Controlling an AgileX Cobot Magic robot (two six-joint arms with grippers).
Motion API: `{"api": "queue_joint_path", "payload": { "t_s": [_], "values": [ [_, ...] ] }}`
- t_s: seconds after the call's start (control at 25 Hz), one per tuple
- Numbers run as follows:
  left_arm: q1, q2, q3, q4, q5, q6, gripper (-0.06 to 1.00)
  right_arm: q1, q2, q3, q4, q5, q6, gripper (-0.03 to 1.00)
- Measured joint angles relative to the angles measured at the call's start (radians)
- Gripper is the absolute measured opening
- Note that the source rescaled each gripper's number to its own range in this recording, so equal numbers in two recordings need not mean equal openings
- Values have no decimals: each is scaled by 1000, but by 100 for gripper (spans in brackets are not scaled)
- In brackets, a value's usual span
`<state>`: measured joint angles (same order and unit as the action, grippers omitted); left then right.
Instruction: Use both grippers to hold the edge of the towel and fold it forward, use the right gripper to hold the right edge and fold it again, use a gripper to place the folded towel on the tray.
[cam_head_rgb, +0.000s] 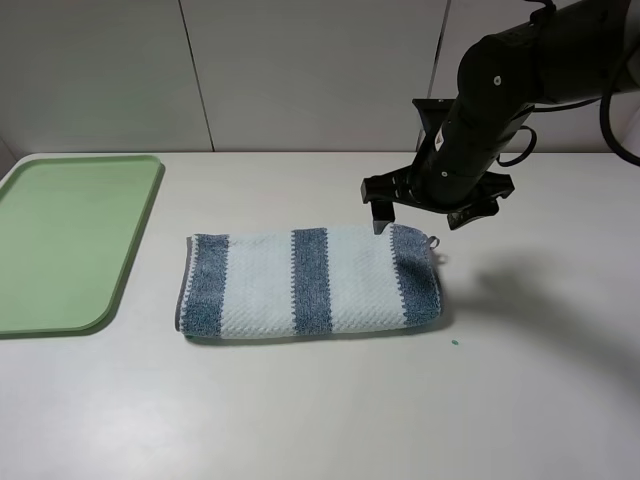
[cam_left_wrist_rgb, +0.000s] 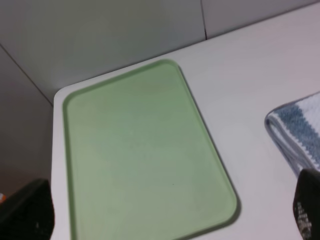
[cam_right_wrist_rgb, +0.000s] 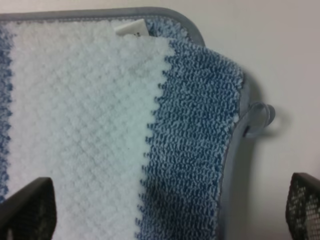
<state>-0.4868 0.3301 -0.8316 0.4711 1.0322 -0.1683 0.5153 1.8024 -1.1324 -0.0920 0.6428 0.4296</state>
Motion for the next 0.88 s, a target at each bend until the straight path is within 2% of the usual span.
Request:
{"api": "queue_joint_path", "payload": {
  "t_s": [0.4,0.6,0.68,0.88],
  "values": [
    [0,-178,64,-3,113,-55,93,0,0,0,0,-4,0,100],
    [0,-259,146,-11,138,-85,92,0,0,-1,0,-10,0,100],
    [0,-292,186,-39,138,-86,92,0,0,-1,0,-14,0,100],
    [0,-334,289,-188,138,-83,92,0,0,-1,-5,-15,0,100]
  ]
}}
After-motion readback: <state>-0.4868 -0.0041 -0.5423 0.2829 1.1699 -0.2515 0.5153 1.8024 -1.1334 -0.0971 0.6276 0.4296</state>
